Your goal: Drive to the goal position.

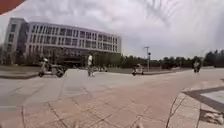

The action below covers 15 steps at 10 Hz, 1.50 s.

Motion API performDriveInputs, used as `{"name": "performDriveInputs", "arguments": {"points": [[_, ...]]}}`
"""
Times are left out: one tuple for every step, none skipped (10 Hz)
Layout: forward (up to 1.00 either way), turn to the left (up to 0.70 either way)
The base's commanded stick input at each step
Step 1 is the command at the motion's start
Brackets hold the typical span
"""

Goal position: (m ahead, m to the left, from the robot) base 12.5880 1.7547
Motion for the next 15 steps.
{"name": "performDriveInputs", "arguments": {"points": [[0.70, 0.00], [0.70, 0.00], [0.70, 0.00], [0.70, 0.00], [0.70, 0.00], [0.70, 0.00], [0.70, 0.00], [0.70, 0.00], [0.70, 0.00], [0.66, 0.00], [0.26, 0.00], [0.00, 0.00], [0.00, 0.00], [0.00, 0.00], [0.00, 0.00]]}}
